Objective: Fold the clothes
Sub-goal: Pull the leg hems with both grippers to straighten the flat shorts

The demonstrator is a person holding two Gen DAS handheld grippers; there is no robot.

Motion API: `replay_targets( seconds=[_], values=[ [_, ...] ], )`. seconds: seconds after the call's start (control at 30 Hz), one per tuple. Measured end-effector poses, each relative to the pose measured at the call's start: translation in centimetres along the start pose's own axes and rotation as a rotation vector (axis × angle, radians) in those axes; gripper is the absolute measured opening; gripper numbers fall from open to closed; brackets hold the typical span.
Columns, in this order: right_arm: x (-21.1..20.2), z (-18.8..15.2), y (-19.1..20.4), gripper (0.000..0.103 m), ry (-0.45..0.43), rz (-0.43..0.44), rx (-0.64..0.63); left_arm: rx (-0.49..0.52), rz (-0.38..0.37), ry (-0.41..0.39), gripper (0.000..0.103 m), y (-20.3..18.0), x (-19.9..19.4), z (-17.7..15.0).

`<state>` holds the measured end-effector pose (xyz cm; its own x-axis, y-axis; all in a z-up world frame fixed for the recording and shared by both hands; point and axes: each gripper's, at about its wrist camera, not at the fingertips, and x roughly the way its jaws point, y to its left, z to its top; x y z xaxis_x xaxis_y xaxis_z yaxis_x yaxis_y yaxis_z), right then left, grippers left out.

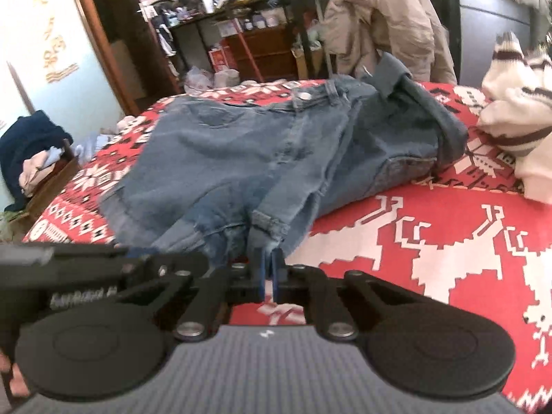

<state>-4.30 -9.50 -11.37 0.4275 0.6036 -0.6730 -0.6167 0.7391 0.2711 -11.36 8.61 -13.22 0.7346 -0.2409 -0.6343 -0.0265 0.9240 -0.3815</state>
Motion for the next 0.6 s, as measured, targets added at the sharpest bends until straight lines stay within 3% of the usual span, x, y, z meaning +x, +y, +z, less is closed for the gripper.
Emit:
replay_targets(
  seconds=[0.17, 0.4, 0.47, 0.6],
  values=[
    [-1.8, -1.0, 1.8, 0.003, 0.013, 0.048, -0.017, 0.092, -0.018, 0.003, 0.008, -1.1, -1.4, -0.6],
    [-1.7, -2.7, 3.4, 0.003, 0.082, 0.061, -0.054, 0.130, 0.006, 0.068, 0.009, -0.7, -0.7, -2.2],
    [-1.4, -3.2, 3.8, 0.010, 0.108, 0.058, -0.067, 0.121, 0.000, 0.079, 0.009, -0.5, -0.6, -2.3],
    [-2.4, -3.4, 3.5, 0.015, 0.105, 0.052, -0.080, 0.142, -0.003, 0.081, 0.020, -0.9, -0.5, -2.3]
  ],
)
